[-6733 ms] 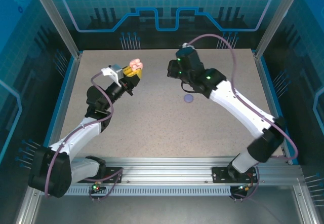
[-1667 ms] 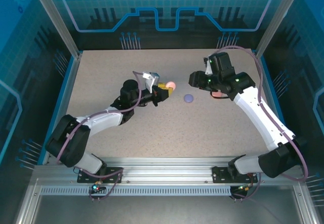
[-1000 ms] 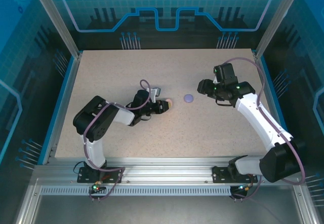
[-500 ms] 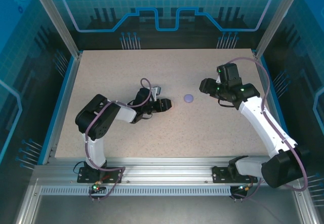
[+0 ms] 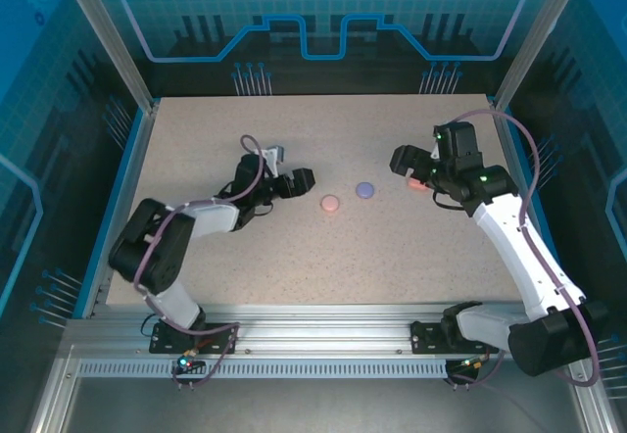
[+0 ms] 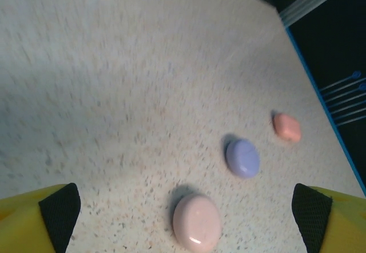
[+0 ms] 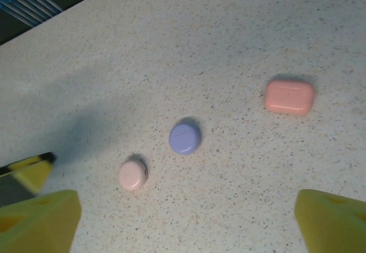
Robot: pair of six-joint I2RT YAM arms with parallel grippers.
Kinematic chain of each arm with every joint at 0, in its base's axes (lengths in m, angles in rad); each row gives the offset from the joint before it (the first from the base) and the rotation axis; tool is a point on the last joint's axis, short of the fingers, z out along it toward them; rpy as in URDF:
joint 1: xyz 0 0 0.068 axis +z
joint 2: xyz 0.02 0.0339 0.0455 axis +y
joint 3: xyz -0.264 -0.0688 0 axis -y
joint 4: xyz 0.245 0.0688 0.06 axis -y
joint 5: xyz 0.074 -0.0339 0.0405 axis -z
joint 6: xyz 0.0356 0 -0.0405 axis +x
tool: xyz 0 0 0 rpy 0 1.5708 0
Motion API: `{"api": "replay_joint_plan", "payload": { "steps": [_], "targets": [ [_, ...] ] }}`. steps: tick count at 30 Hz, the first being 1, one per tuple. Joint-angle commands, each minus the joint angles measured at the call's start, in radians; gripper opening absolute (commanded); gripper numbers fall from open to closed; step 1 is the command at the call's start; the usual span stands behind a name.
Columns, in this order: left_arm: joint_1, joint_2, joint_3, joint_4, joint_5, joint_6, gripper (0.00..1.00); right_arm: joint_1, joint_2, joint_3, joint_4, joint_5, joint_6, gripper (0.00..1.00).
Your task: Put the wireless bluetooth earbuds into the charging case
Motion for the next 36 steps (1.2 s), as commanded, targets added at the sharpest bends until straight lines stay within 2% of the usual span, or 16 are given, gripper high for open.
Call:
{"api": "replay_joint_plan", "payload": {
  "steps": [1,5,8,11,14,16,19,23,29,36],
  "targets": [
    [0.002,-0.126,0.0,-0.078,-0.102,0.17,0.99,-0.027,-0.025,0.015,-0.011,0.078,-0.049,1.0],
    [0.004,-0.237,-0.015,-0.094,-0.211,0.316,0.99,-0.029,-0.024,-0.007,0.022,0.213,-0.108,1.0],
    [0.018,-0.291,-0.033,-0.099,-0.271,0.373,0.99,-0.029,-0.037,-0.079,0.101,0.328,-0.134,1.0],
    [0.03,-0.337,-0.08,-0.067,-0.322,0.413,0.99,-0.035,-0.068,-0.209,0.278,0.439,-0.183,1.0],
    [0.038,-0.38,-0.186,0.098,-0.392,0.449,0.99,-0.04,-0.087,-0.368,0.512,0.494,-0.285,1.0],
    [0.046,-0.405,-0.252,0.206,-0.435,0.475,0.99,-0.052,-0.076,-0.422,0.592,0.498,-0.352,1.0],
    [0.074,-0.437,-0.288,0.188,-0.471,0.496,0.99,-0.082,-0.047,-0.49,0.683,0.475,-0.399,1.0],
    [0.131,-0.452,-0.359,0.224,-0.522,0.499,0.99,-0.095,0.024,-0.6,0.897,0.48,-0.461,1.0],
    [0.188,-0.427,-0.419,0.243,-0.518,0.49,0.99,-0.102,0.152,-0.688,1.173,0.46,-0.493,1.0],
    [0.209,-0.416,-0.431,0.241,-0.514,0.55,0.99,-0.096,0.257,-0.764,1.419,0.404,-0.551,1.0]
  ]
}}
